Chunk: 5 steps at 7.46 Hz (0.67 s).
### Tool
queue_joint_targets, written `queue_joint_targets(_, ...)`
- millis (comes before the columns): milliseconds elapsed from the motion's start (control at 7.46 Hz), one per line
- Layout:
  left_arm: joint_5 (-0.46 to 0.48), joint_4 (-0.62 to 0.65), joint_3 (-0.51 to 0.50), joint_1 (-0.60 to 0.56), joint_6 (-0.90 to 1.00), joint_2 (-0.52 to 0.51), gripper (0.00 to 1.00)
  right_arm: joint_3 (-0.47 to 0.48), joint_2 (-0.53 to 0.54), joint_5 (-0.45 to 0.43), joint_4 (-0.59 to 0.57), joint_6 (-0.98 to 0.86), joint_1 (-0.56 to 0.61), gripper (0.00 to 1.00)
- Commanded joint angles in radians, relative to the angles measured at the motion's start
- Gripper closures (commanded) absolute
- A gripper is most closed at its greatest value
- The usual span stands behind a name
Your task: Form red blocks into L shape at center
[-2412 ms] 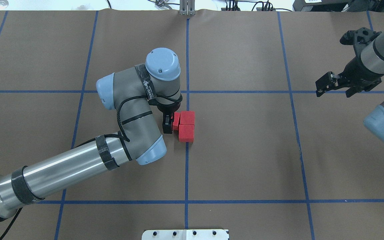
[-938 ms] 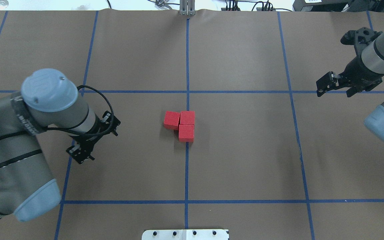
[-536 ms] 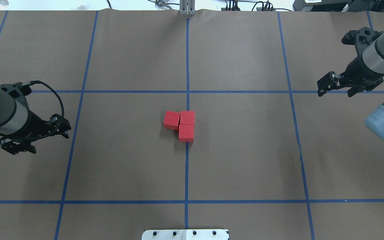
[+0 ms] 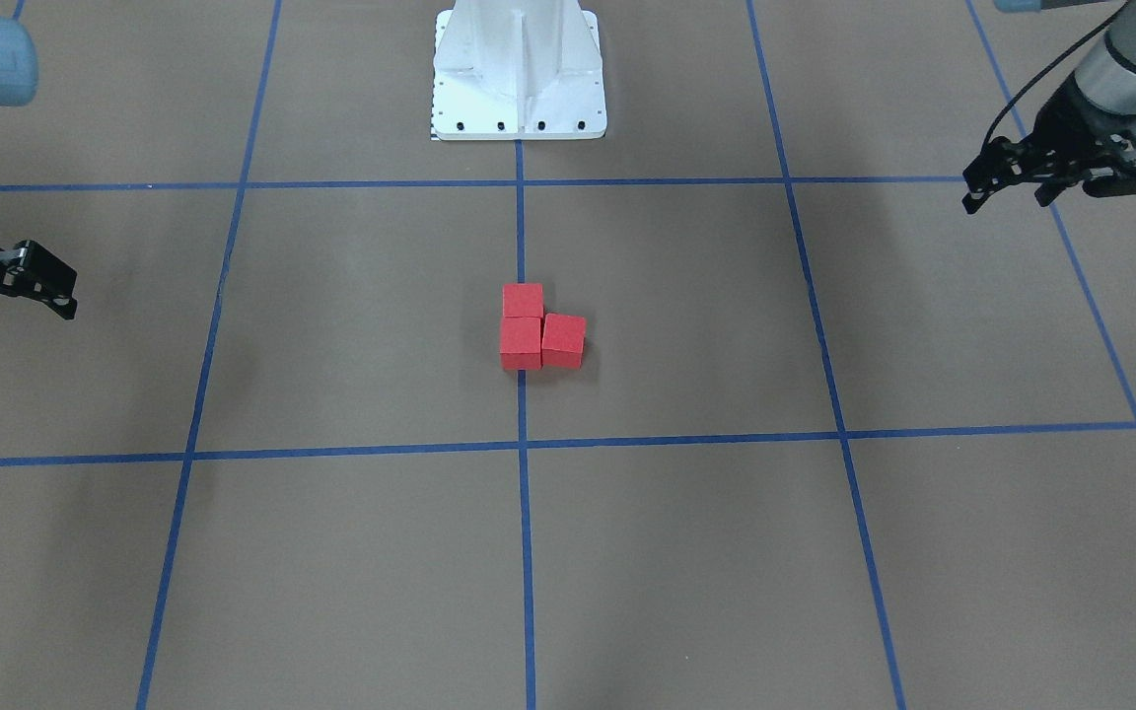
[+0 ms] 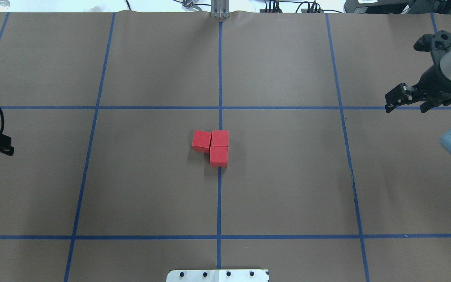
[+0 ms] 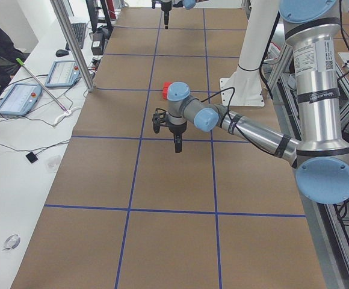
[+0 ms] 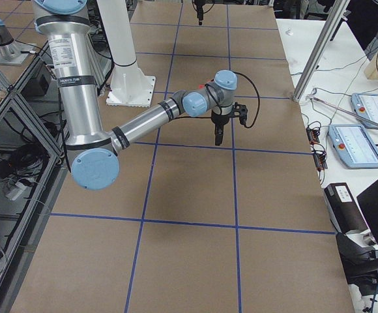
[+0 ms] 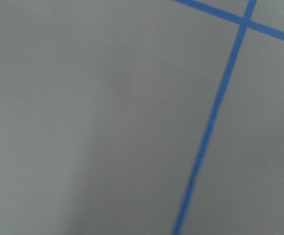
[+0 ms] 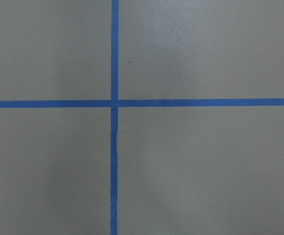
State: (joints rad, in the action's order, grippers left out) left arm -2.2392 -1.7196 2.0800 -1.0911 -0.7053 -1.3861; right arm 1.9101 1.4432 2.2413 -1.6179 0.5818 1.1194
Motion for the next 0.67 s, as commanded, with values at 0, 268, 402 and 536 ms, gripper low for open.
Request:
queue_joint_targets(0, -0.056, -0.003, -0.112, -0.177, 0.299, 0.007, 0.0, -0.066, 0.043, 0.097, -0.002, -0.212, 0.153, 0.0)
queue_joint_targets(268, -0.056, 0.02, -0.1, -0.207, 0.291, 0.006, 0.0, -0.181, 0.057, 0.139, -0.011, -0.462, 0.305, 0.0)
queue_joint_targets(402, -0.056, 0.02, -0.098, -0.207, 0.29, 0.006, 0.0, -0.204, 0.057, 0.139, -0.011, -0.486, 0.339, 0.0)
queue_joint_targets(536, -0.056, 0.02, -0.097, -0.207, 0.291, 0.006, 0.0, -0.195, 0.054, 0.139, -0.01, -0.487, 0.345, 0.0)
